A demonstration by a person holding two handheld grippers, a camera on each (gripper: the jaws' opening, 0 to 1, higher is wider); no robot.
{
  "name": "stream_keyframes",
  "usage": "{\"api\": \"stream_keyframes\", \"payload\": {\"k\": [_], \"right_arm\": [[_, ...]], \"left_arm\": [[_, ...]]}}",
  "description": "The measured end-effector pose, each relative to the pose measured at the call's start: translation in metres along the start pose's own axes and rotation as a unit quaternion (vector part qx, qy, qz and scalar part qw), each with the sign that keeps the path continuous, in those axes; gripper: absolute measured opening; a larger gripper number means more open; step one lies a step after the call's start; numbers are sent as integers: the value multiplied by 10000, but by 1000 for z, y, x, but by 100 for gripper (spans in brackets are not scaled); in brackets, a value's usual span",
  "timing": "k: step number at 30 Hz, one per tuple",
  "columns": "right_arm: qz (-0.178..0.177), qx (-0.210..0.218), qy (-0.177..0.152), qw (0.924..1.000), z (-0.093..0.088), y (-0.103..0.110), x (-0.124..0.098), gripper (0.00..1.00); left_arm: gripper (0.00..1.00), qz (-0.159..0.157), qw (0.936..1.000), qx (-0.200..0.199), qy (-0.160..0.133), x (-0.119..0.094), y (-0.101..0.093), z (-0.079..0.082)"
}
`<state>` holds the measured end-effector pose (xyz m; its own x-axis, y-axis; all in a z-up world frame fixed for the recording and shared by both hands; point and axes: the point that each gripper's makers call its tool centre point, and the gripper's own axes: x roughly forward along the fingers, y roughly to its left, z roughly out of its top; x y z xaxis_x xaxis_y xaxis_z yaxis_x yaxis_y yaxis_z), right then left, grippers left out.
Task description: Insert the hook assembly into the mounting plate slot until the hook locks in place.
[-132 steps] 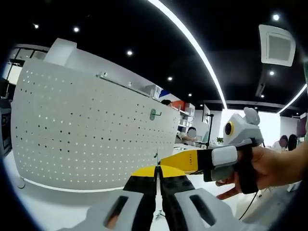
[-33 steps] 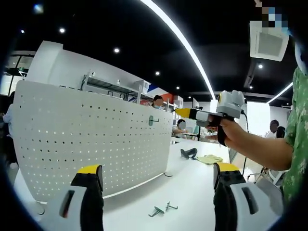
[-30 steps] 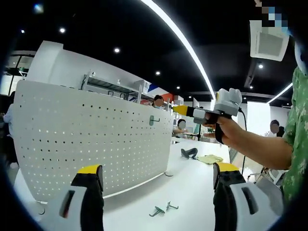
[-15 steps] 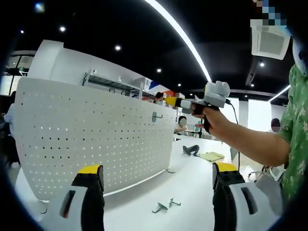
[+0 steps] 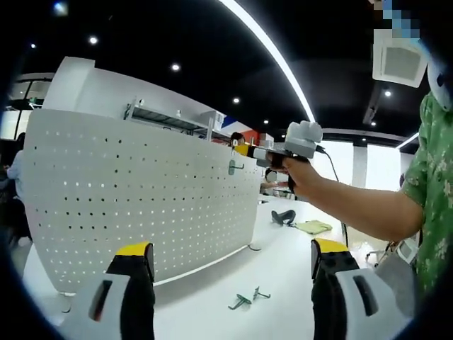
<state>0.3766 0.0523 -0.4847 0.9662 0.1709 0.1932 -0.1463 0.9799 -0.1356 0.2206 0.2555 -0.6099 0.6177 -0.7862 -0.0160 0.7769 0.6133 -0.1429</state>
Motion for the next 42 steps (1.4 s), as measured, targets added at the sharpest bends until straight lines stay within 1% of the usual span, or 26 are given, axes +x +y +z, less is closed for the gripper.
{"api": "stream_keyframes", "payload": {"k": [4, 12, 24, 29, 37, 42], "right_arm": [[3, -41, 41, 10000, -7, 2, 8, 1], [-78, -21, 94, 9999, -17, -3, 17, 1], [-141, 111, 96, 9998, -22, -5, 23, 1], [-148, 174, 145, 9996, -27, -4, 24, 1], [-176, 184, 145, 9996, -28, -5, 25, 1], [-169, 182, 204, 9995, -33, -4, 25, 1]], "left_arm": [[94, 28, 10000, -31, -2, 0, 4, -1], [94, 6, 10000, -35, -3, 0, 5, -1], [92, 13, 10000, -71, 13, 0, 9, -3], [92, 12, 10000, -79, 6, 1, 9, -3], [91, 8, 10000, -90, 13, 1, 11, -5], [91, 7, 10000, -90, 11, 1, 11, -5]]}}
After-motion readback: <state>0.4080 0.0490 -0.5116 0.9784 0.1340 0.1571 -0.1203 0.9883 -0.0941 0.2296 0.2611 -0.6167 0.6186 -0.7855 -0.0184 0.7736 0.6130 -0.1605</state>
